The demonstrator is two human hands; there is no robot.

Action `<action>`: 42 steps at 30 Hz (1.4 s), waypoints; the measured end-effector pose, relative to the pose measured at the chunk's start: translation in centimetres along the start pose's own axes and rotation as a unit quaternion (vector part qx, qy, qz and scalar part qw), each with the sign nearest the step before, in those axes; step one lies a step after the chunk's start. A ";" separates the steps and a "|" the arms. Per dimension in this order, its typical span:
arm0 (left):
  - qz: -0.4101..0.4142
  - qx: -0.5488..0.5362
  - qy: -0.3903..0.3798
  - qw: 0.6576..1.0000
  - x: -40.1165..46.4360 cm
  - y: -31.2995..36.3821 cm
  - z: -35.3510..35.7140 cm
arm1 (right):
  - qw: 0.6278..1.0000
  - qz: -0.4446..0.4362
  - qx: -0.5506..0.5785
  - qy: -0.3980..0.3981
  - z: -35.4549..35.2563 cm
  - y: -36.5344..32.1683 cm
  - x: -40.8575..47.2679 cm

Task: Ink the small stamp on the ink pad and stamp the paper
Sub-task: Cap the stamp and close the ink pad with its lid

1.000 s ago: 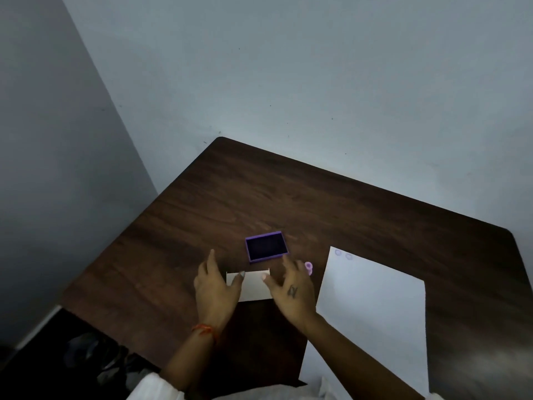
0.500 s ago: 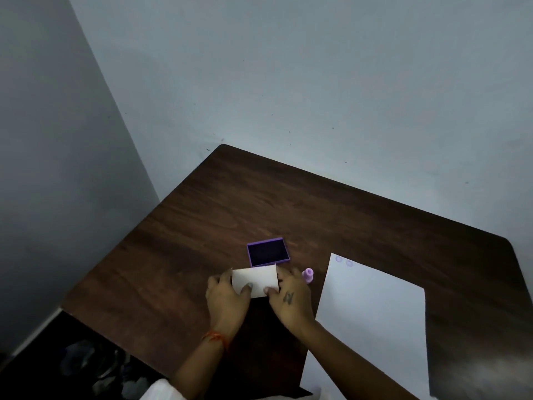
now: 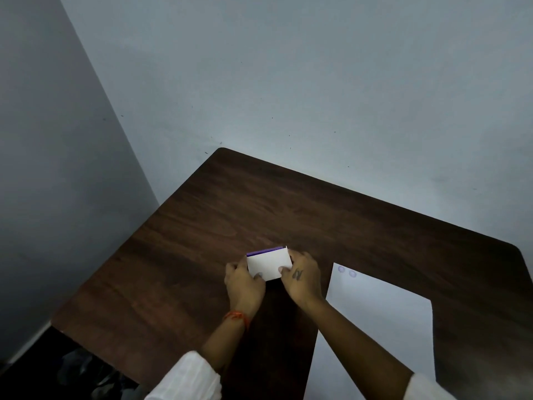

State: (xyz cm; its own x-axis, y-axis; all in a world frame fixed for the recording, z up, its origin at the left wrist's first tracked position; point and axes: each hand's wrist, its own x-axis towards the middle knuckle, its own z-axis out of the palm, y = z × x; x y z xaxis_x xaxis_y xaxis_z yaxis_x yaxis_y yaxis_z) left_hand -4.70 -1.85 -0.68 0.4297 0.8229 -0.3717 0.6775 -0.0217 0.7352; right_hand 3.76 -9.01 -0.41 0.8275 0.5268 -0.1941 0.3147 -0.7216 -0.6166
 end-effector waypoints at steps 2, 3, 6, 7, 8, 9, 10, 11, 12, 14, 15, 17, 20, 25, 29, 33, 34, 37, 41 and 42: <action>-0.013 0.002 -0.001 1.000 0.1 -0.1 0.4 | 1.000 0.015 -0.011 -0.007 0.2 0.1 0.2; -0.021 0.003 -0.001 1.000 0.2 -0.1 0.5 | 1.000 0.020 -0.012 -0.013 0.3 0.1 0.4; -0.030 0.002 -0.001 1.000 0.5 -0.1 0.8 | 0.999 0.032 -0.010 -0.025 0.6 0.3 0.6; -0.030 0.002 0.000 1.000 0.5 -0.2 0.9 | 0.999 0.037 -0.009 -0.025 0.7 0.3 0.7; -0.031 0.003 0.002 1.000 0.5 -0.2 0.9 | 0.999 0.043 -0.008 -0.024 0.8 0.3 0.8; -0.031 0.005 0.003 1.000 0.6 -0.3 0.9 | 0.999 0.048 -0.006 -0.023 0.9 0.3 0.8; -0.031 0.007 0.003 0.999 0.6 -0.3 1.0 | 0.998 0.053 -0.005 -0.023 1.0 0.3 0.8; -0.031 0.008 0.003 0.999 0.6 -0.4 1.0 | 0.998 0.056 -0.005 -0.023 1.1 0.4 0.9; -0.030 0.009 0.002 1.000 0.6 -0.4 1.0 | 0.998 0.058 -0.005 -0.025 1.1 0.4 0.9; -0.031 0.010 -0.001 0.999 0.6 -0.5 1.0 | 0.998 0.062 -0.004 -0.025 1.2 0.5 1.0; -0.032 0.009 -0.004 0.999 0.5 -0.5 1.0 | 0.998 0.062 -0.005 -0.025 1.2 0.5 1.0; -0.031 0.008 -0.008 0.999 0.5 -0.6 0.9 | 0.998 0.056 -0.008 -0.028 1.2 0.6 1.0; -0.025 0.007 -0.005 1.000 0.3 -0.7 0.8 | 0.998 0.049 -0.014 -0.033 1.2 0.6 1.0; -0.026 0.005 -0.003 1.000 0.3 -0.8 0.6 | 0.998 0.042 -0.017 -0.036 1.1 0.6 0.9; -0.029 -0.001 -0.010 1.000 0.5 -0.8 0.5 | 0.999 0.039 -0.010 -0.035 1.1 0.6 0.8; -0.014 0.008 -0.008 1.000 0.6 -1.1 0.4 | 0.999 0.035 -0.004 -0.035 1.1 0.7 0.8; -0.013 0.007 -0.008 1.000 0.6 -1.2 0.4 | 0.999 0.033 -0.005 -0.036 1.0 0.7 0.8; -0.013 0.004 -0.010 1.000 0.7 -1.2 0.4 | 0.999 0.035 -0.003 -0.038 1.1 0.8 1.0; -0.004 0.003 -0.012 1.000 0.9 -1.4 0.4 | 0.999 0.034 -0.005 -0.039 1.2 0.9 1.2; -0.005 0.002 -0.012 1.000 0.9 -1.4 0.3 | 0.999 0.034 -0.004 -0.038 1.2 1.0 1.2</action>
State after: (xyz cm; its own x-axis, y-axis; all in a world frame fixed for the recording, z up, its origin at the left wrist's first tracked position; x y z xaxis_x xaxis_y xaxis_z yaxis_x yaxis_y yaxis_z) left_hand -5.09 -1.28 -2.25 0.4370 0.8093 -0.3924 0.6845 -0.0161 0.7289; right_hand 4.52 -8.56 -2.12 0.8095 0.5092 -0.2924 0.2636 -0.7601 -0.5940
